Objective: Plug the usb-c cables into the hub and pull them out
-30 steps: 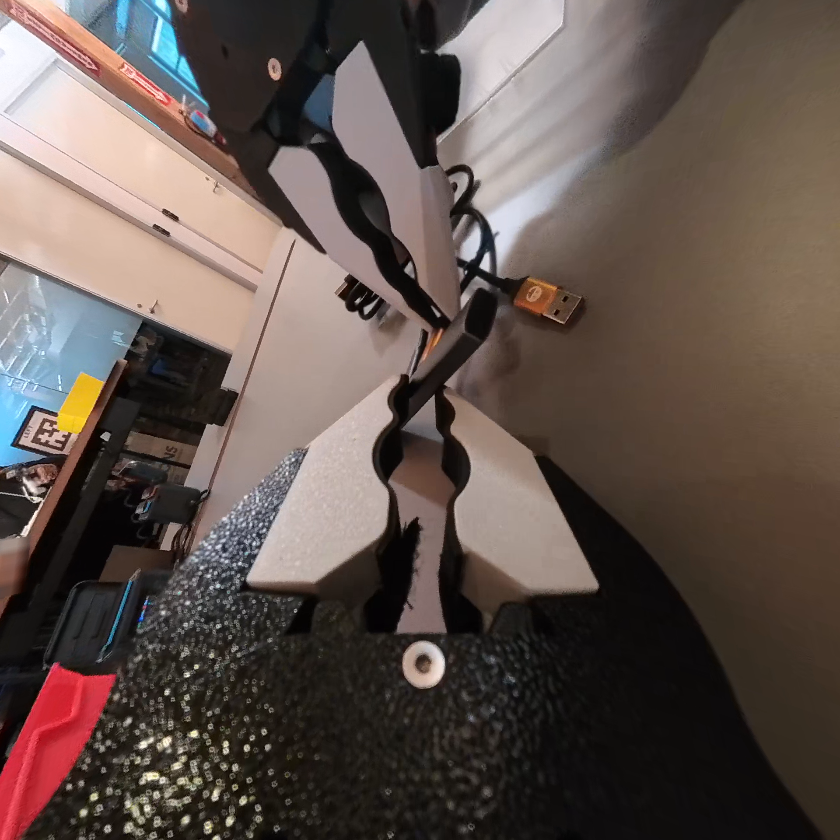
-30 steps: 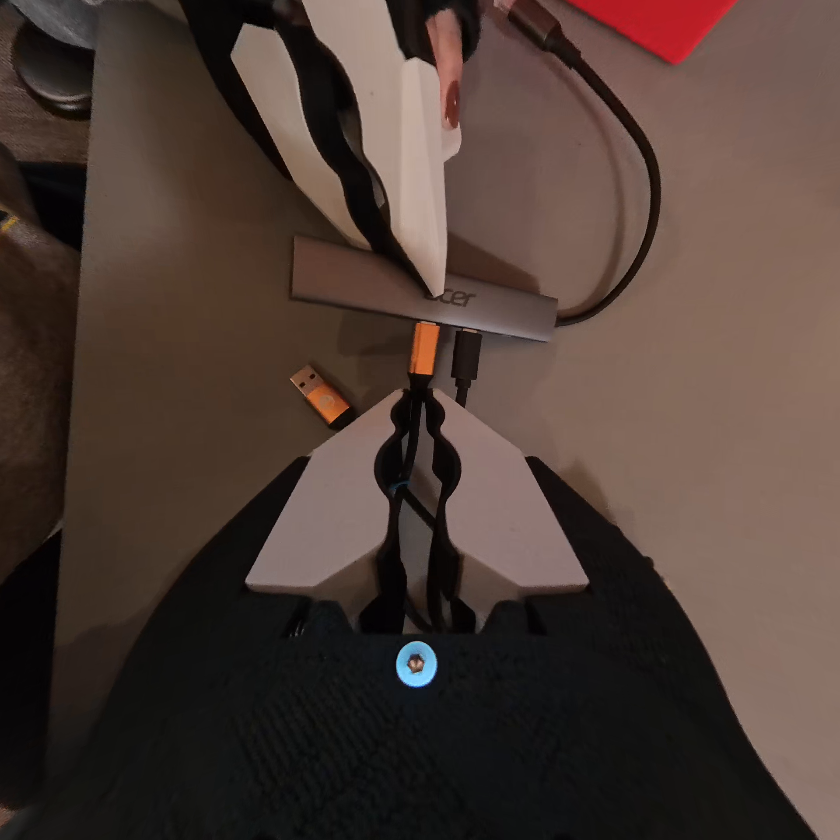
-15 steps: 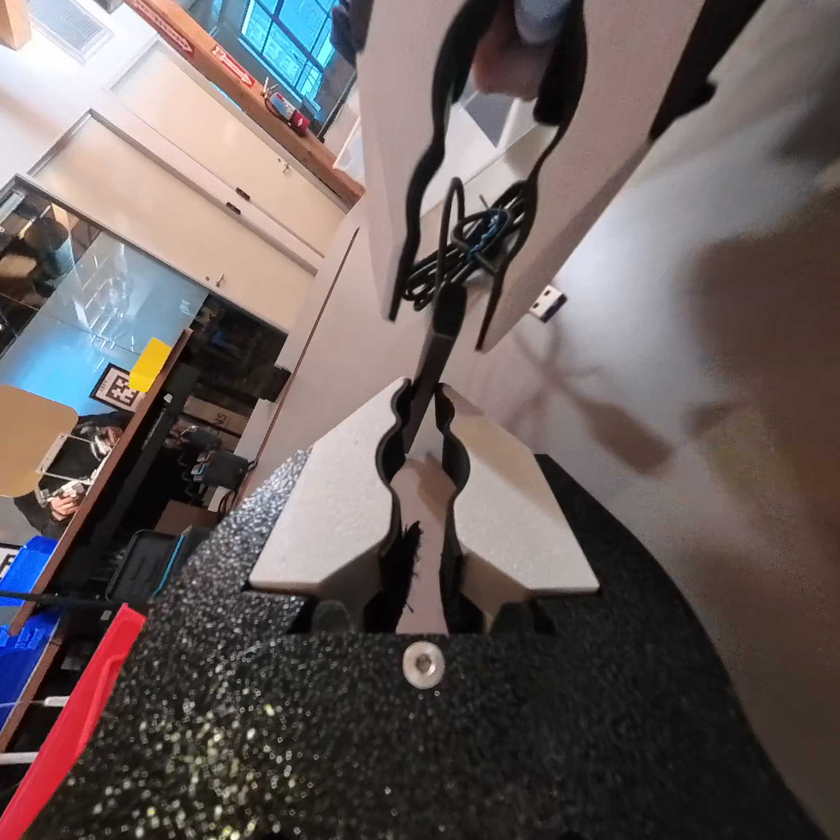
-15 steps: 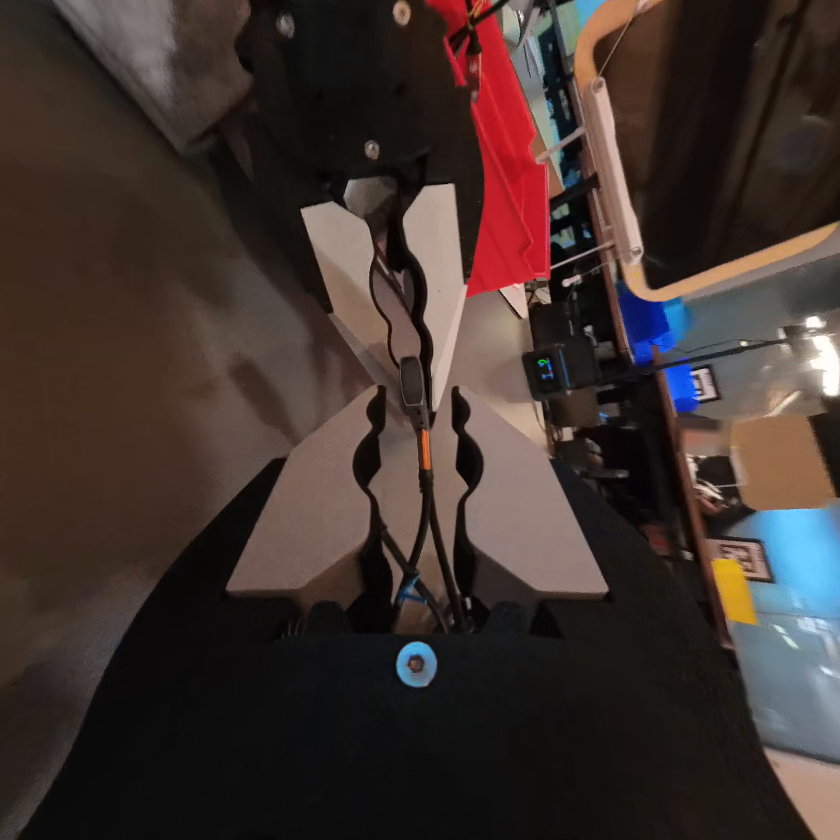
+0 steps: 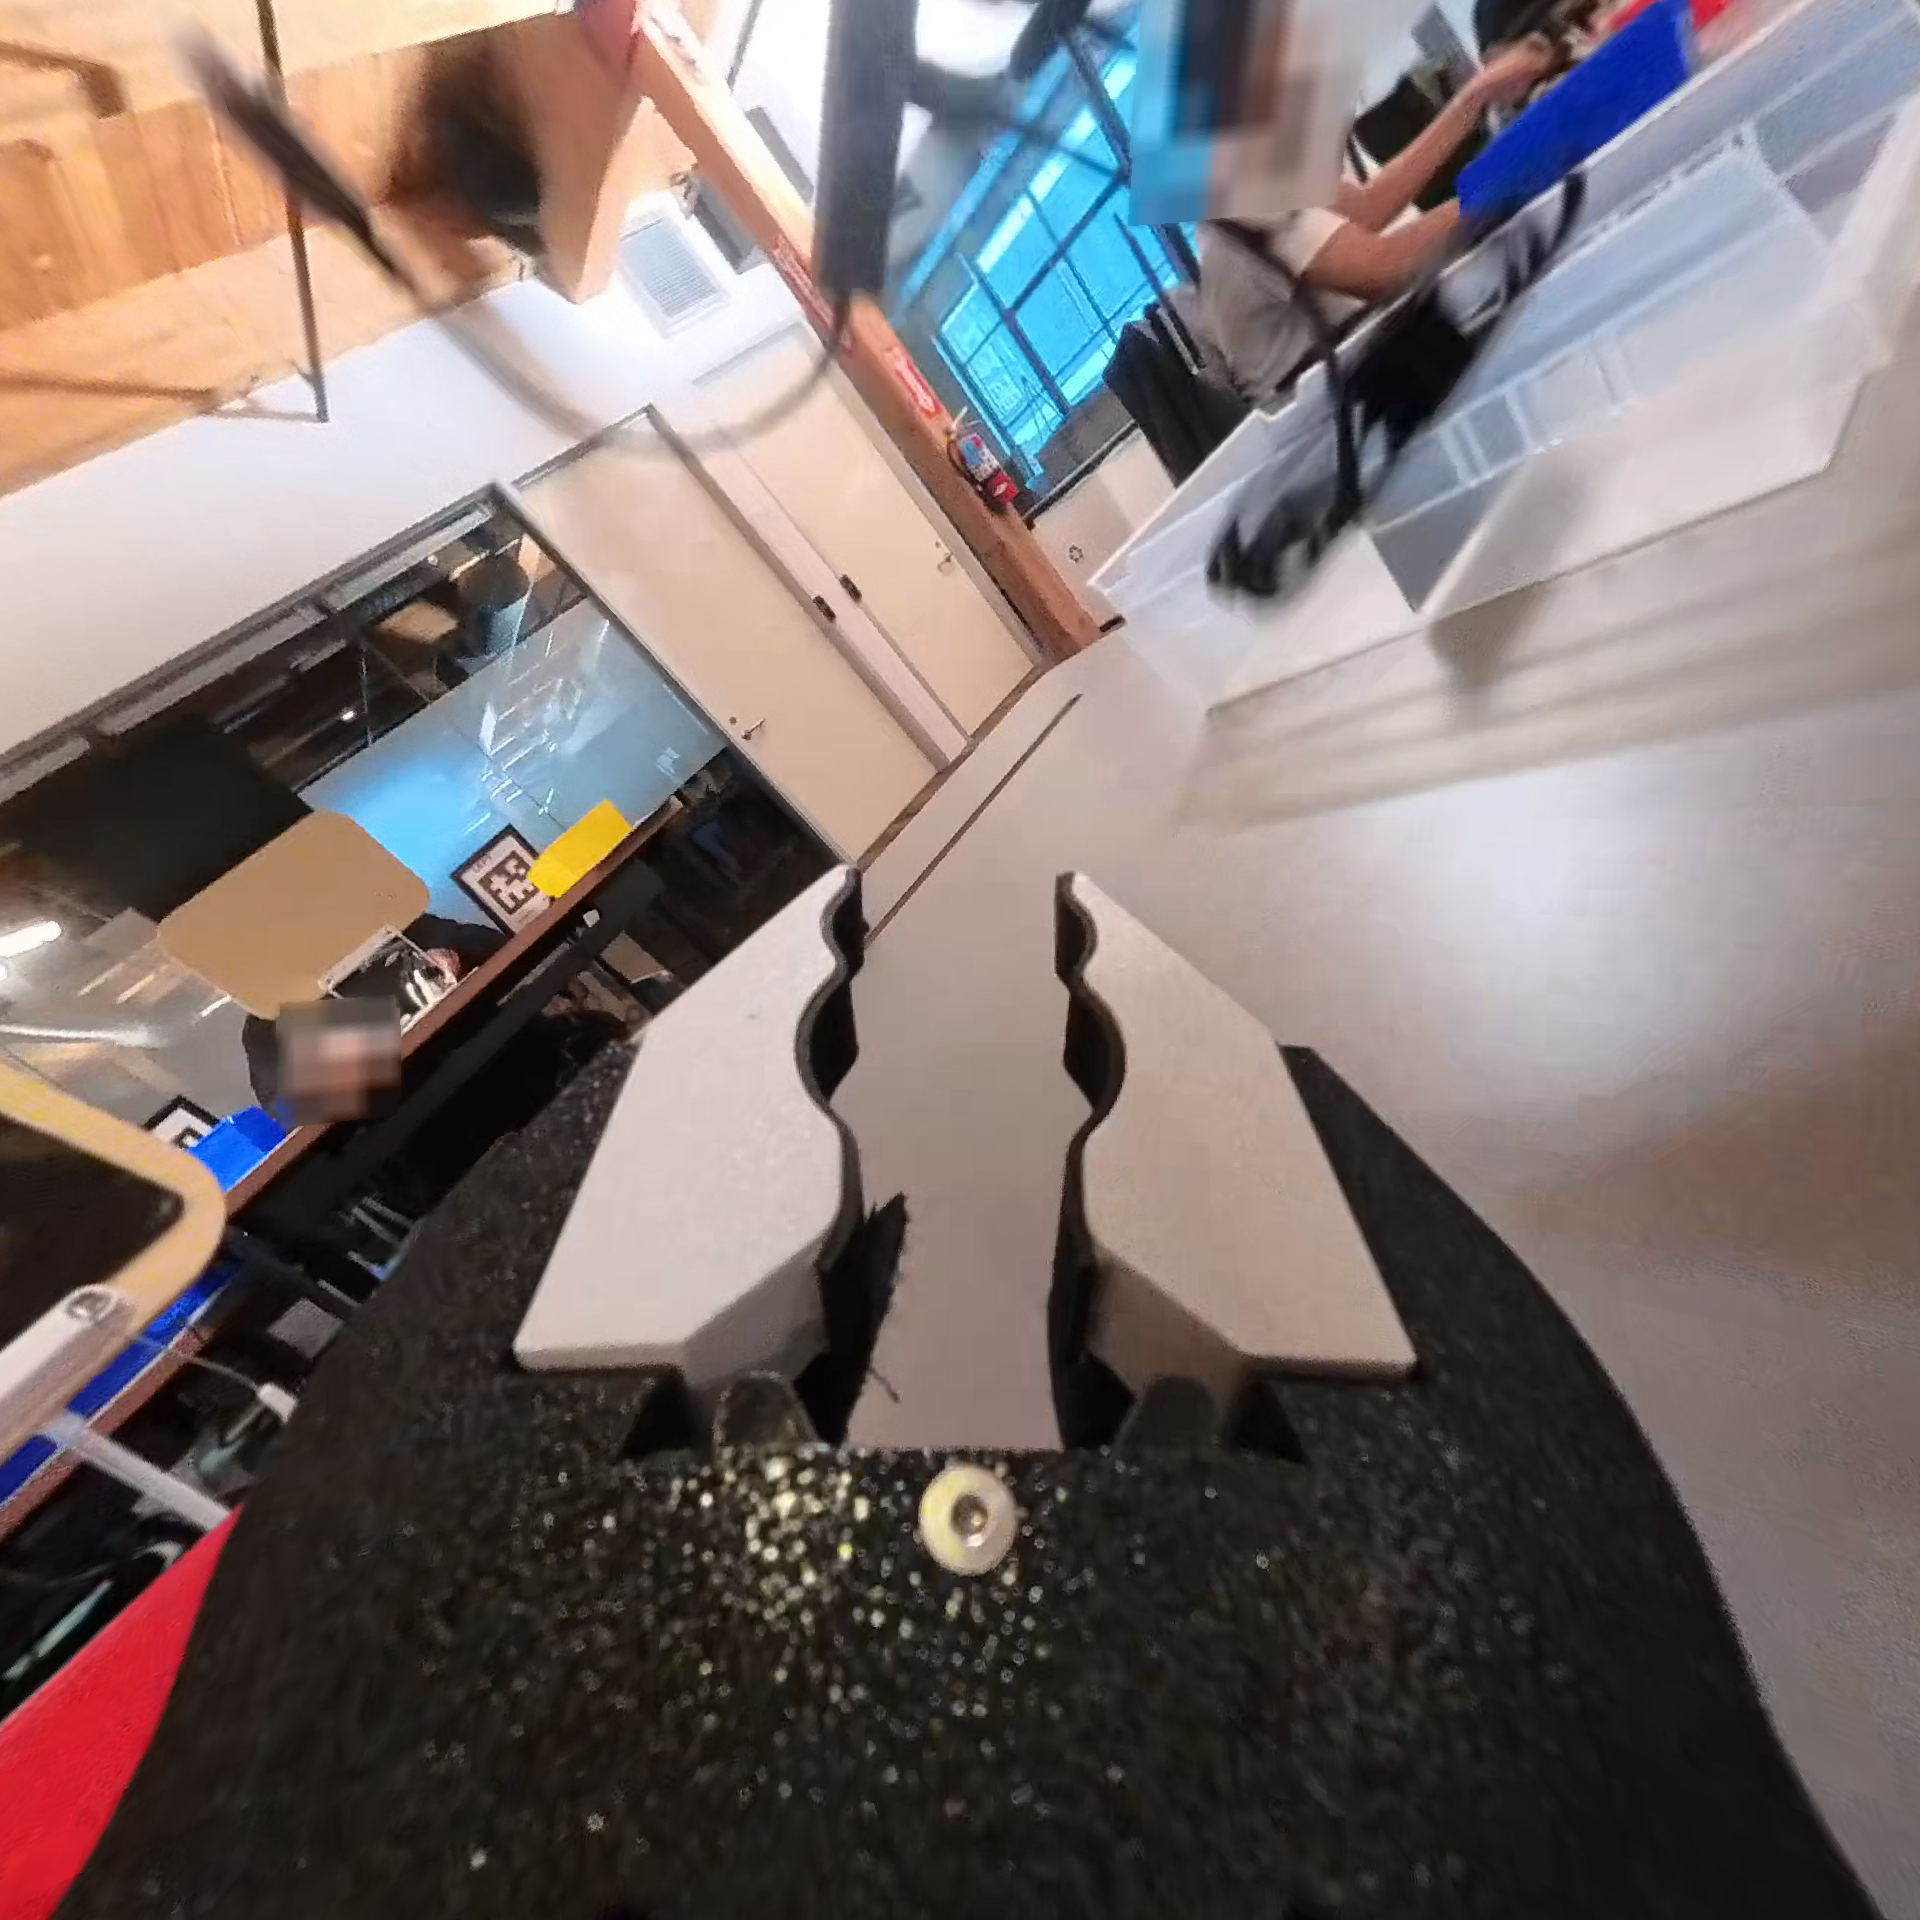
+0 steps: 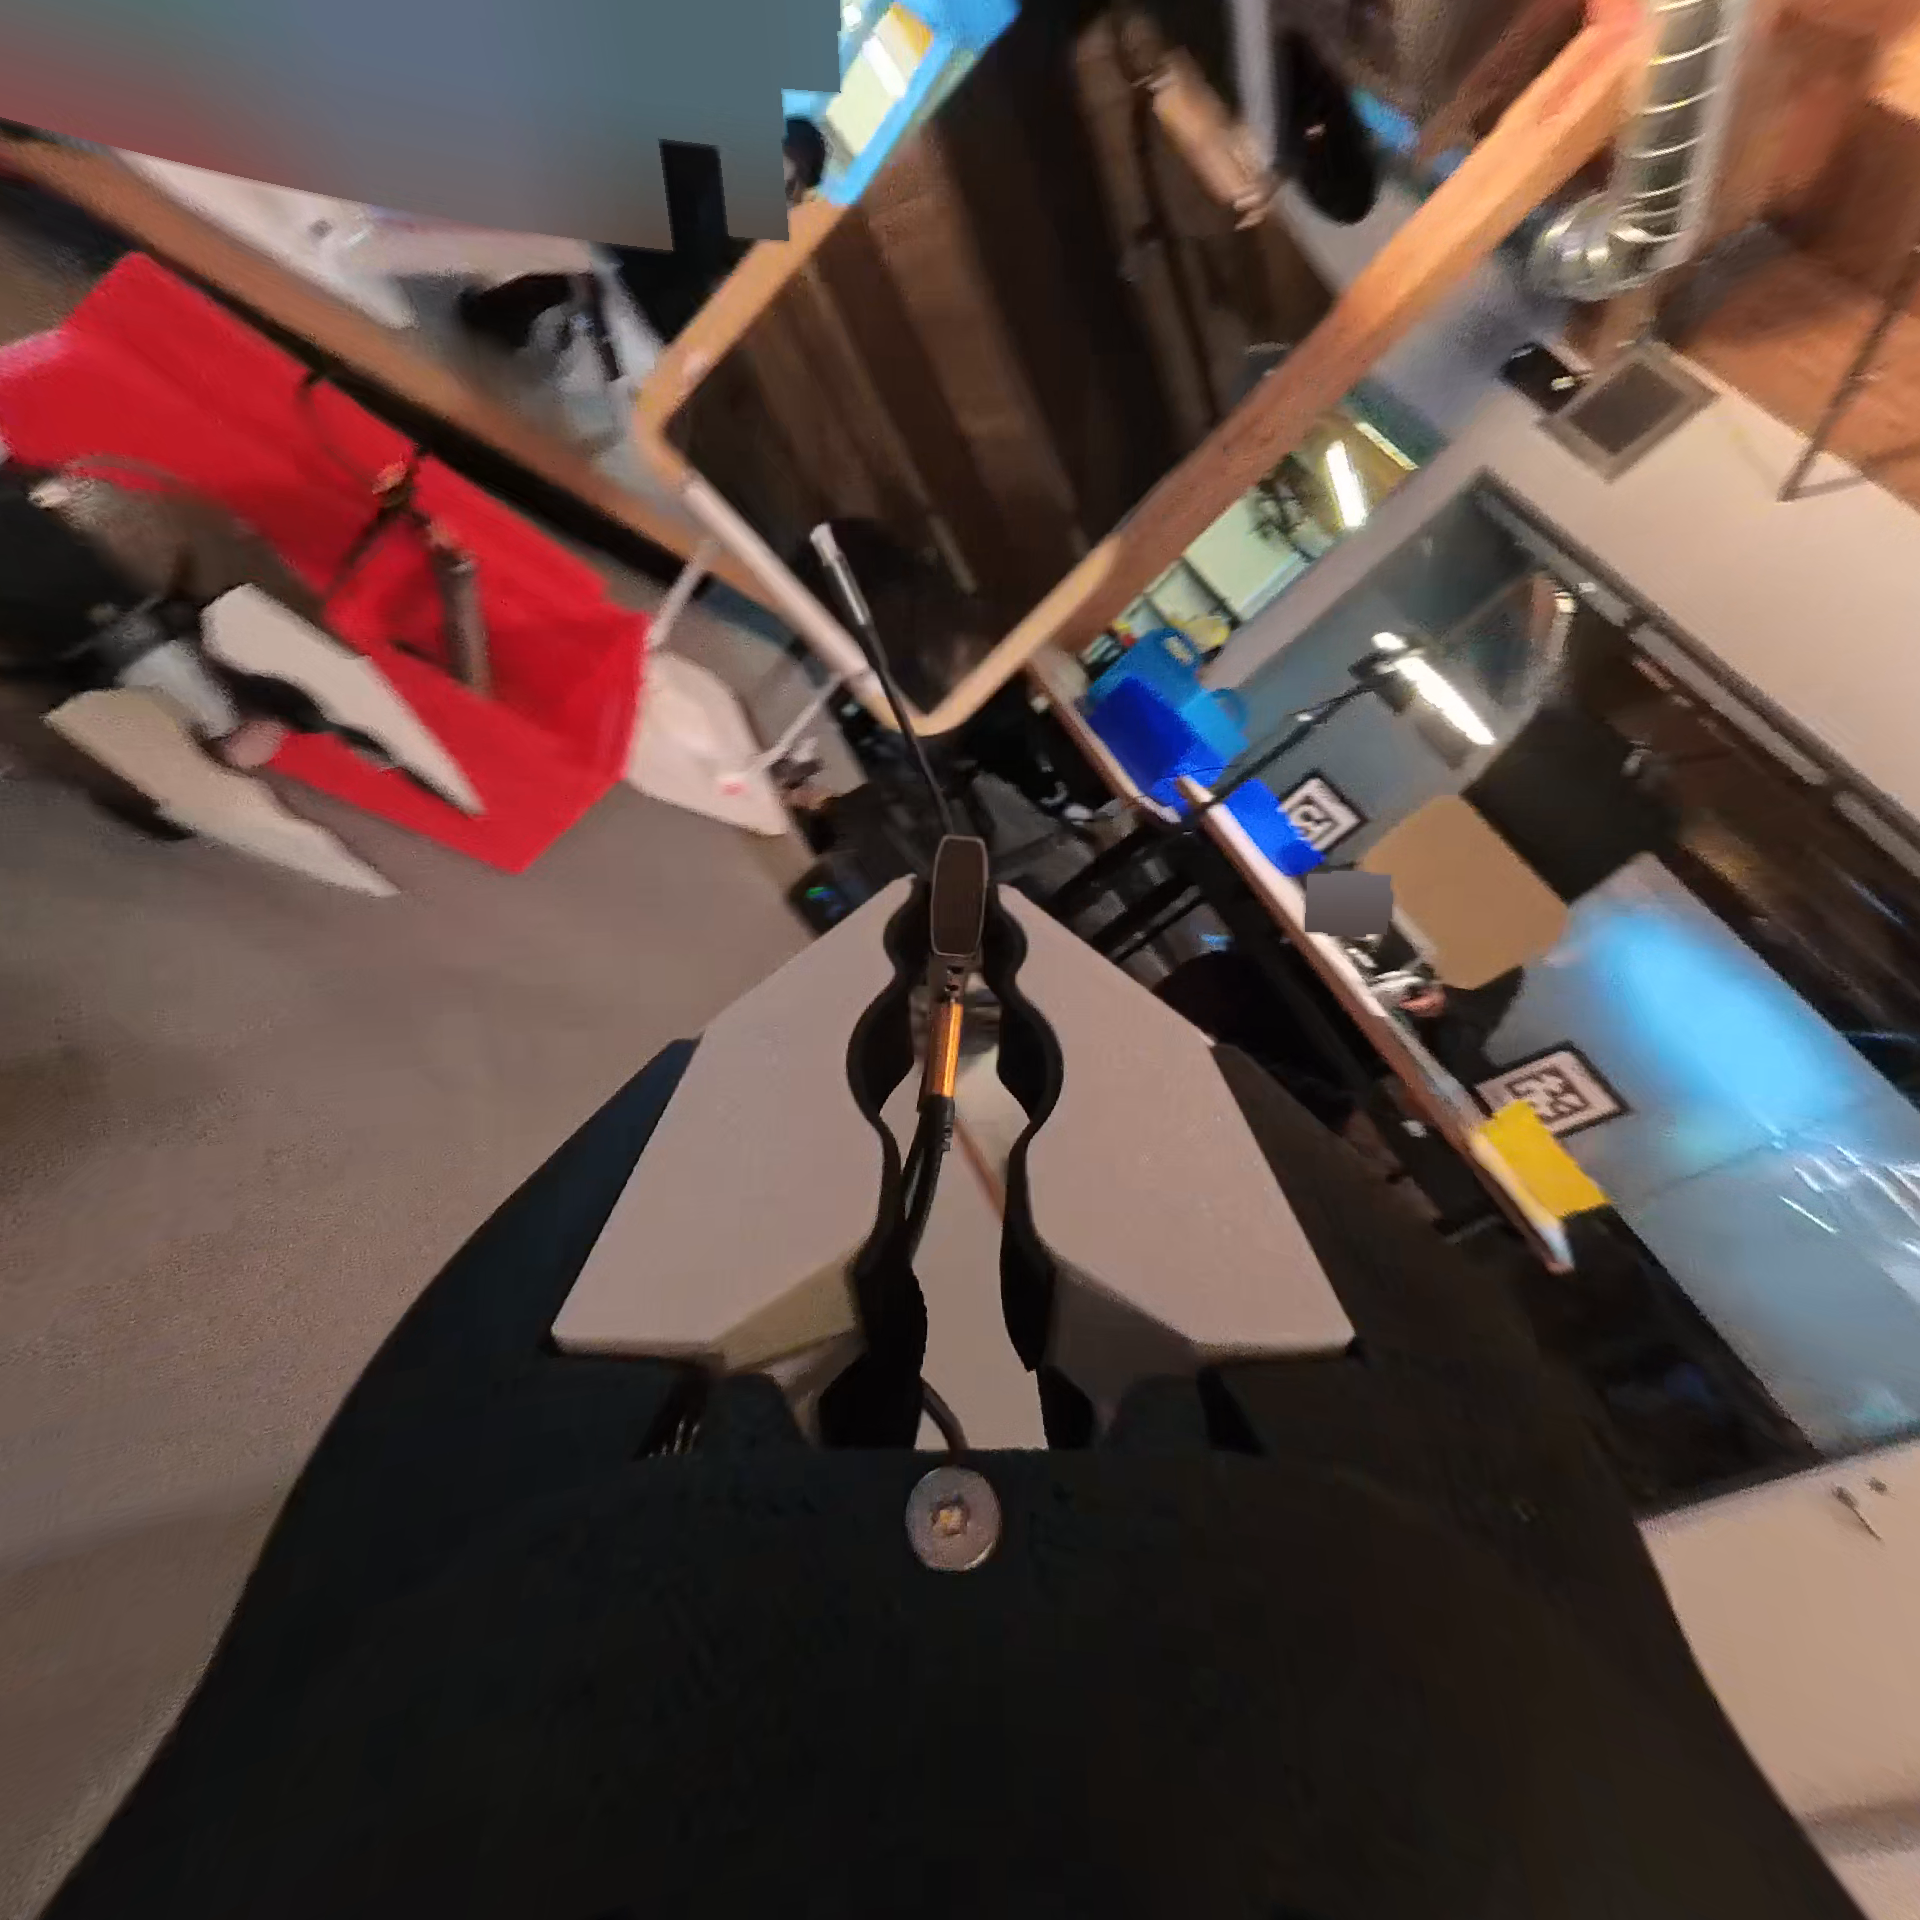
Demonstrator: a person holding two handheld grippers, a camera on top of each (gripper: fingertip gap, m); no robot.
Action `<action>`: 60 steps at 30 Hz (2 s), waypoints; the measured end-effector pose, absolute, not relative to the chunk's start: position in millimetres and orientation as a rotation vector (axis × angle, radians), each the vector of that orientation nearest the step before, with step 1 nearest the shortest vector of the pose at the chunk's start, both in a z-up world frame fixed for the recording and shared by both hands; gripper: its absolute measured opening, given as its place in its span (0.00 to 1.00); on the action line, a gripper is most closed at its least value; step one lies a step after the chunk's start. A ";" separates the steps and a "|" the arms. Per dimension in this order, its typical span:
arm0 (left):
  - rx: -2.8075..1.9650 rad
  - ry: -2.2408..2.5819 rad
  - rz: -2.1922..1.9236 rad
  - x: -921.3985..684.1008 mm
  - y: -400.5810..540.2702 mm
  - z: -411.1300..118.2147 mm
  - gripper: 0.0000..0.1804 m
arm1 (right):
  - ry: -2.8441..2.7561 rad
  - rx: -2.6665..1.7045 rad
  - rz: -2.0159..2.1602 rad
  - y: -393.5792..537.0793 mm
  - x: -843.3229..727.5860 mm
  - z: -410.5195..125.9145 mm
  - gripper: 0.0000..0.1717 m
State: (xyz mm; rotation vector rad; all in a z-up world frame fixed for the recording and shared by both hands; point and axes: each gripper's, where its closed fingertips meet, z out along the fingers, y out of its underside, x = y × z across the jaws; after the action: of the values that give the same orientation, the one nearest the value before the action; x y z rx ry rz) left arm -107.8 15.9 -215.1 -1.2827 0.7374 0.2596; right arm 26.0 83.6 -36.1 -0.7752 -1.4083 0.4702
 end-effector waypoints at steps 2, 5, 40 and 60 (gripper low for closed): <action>-1.281 0.723 0.257 -109.2 16.0 -213.1 0.19 | -1.339 -0.780 0.446 113.7 52.7 13.2 0.04; -1.302 0.756 0.280 -105.6 19.2 -219.4 0.18 | -1.277 -0.809 0.417 152.9 83.4 65.4 0.04; -1.385 0.868 0.270 -90.7 29.4 -246.4 0.13 | -1.937 -1.760 -0.005 300.4 170.4 -217.5 0.04; -1.410 0.819 0.222 -87.2 22.0 -238.6 0.26 | -0.791 -1.093 0.668 132.2 3.5 -71.5 0.45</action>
State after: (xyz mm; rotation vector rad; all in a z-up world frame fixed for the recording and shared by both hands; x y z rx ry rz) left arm -87.2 22.0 -238.6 -1.4095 0.8190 0.2222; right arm 3.5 132.2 -71.5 -1.0931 -0.7909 0.6680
